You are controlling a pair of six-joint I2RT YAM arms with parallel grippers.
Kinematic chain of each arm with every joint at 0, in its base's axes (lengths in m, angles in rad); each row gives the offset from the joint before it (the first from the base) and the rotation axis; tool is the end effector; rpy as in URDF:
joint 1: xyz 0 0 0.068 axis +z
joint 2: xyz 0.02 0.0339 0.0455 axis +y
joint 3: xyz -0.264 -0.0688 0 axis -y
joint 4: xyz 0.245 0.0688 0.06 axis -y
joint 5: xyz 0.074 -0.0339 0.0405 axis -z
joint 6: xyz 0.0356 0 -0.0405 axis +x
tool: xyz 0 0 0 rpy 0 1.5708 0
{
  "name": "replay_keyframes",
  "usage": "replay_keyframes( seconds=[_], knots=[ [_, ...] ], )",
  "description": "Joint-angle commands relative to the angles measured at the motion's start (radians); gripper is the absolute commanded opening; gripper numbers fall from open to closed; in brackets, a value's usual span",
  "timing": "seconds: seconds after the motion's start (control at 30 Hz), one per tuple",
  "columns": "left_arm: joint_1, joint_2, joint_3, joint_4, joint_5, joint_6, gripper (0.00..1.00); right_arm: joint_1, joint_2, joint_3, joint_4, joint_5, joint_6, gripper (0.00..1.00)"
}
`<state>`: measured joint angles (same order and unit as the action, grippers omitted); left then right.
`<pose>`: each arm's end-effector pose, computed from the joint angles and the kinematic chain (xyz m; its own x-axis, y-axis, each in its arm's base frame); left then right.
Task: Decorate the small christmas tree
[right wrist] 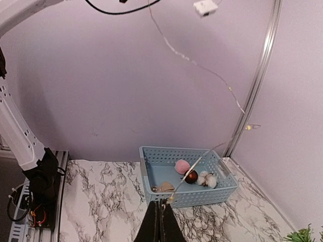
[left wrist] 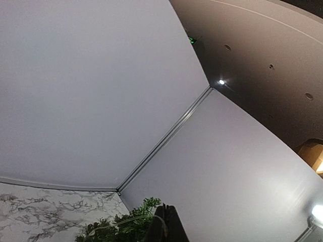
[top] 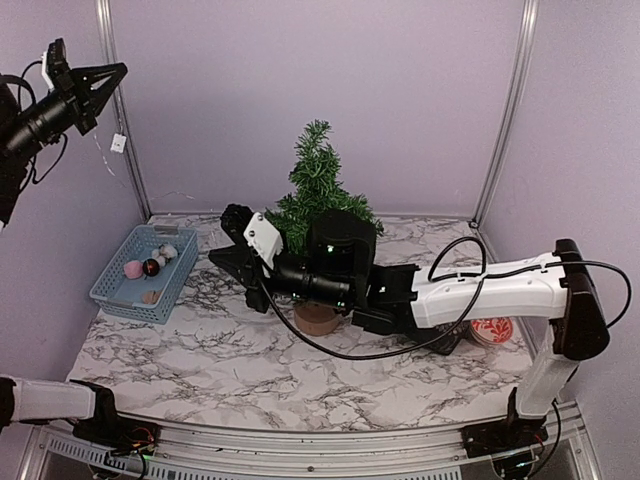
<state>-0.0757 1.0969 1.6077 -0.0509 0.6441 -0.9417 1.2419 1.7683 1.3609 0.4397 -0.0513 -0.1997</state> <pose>0.1736 -0.0346 0.5660 -0.2223 -0.6316 -0.7428 0.7092 0.4181 -0.5677 0.1372 0.4076 0.3339 0.2010 -0.0244 -0.9793 -0.9405 0.2747 -0.1999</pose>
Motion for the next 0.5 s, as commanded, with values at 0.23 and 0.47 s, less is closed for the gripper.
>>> replay_keyframes(
  seconds=[0.23,0.47],
  knots=[
    [-0.017,-0.095,-0.459,-0.106,-0.104,0.090,0.00,0.007,-0.181,-0.043,-0.147,-0.134,0.223,0.00],
    [-0.067,-0.139,-0.729,-0.141,-0.093,0.192,0.00,0.007,-0.259,-0.128,-0.250,-0.162,0.313,0.00]
  ],
)
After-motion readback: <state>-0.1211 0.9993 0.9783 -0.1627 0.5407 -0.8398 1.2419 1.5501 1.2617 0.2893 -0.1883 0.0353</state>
